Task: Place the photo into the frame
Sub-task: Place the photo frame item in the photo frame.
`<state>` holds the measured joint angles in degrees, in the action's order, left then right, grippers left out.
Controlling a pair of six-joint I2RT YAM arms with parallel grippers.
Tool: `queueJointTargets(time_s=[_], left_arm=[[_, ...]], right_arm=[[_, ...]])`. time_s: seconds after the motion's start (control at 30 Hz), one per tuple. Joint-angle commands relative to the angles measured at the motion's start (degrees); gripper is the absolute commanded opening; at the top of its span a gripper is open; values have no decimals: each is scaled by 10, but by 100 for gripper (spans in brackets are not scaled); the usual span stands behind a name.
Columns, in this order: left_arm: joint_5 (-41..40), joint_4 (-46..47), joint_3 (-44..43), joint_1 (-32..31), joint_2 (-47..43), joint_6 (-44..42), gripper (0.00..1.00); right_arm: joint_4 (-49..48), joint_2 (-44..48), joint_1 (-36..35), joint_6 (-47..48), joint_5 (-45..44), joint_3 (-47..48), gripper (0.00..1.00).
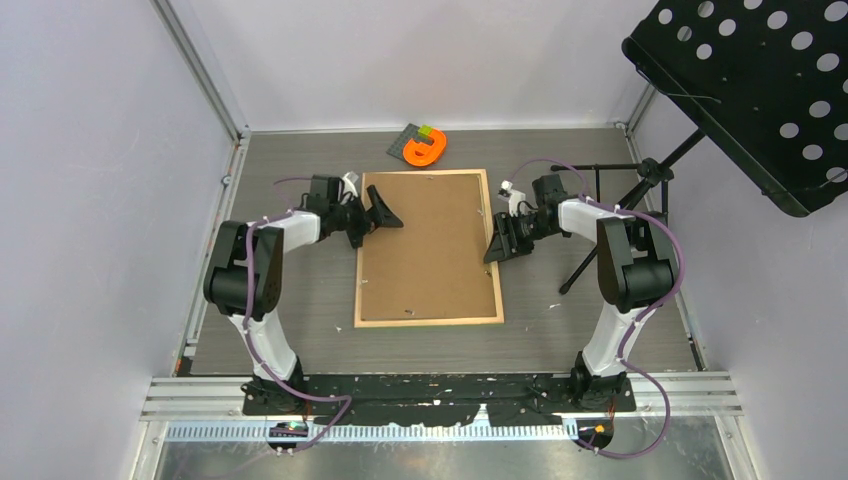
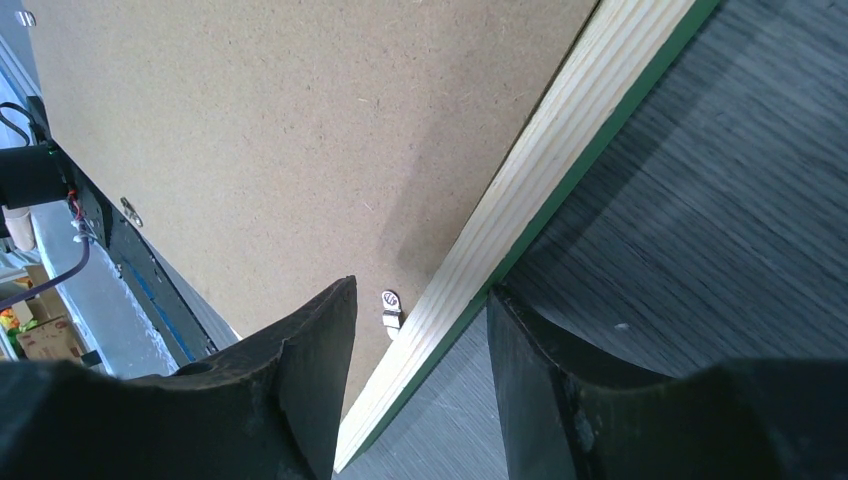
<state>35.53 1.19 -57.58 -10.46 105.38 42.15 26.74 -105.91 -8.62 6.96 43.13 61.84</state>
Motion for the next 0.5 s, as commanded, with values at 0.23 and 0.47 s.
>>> queueJointTargets(time_s=[0.23,0.47], left_arm=[[-44,-109,-64,-32,4,-67,93],[-80,-173,-105,-54,10,-100,93]], right_arm=[[-14,13,-4,2,16,12,57],[-13,12,-4,2,15,14,57]])
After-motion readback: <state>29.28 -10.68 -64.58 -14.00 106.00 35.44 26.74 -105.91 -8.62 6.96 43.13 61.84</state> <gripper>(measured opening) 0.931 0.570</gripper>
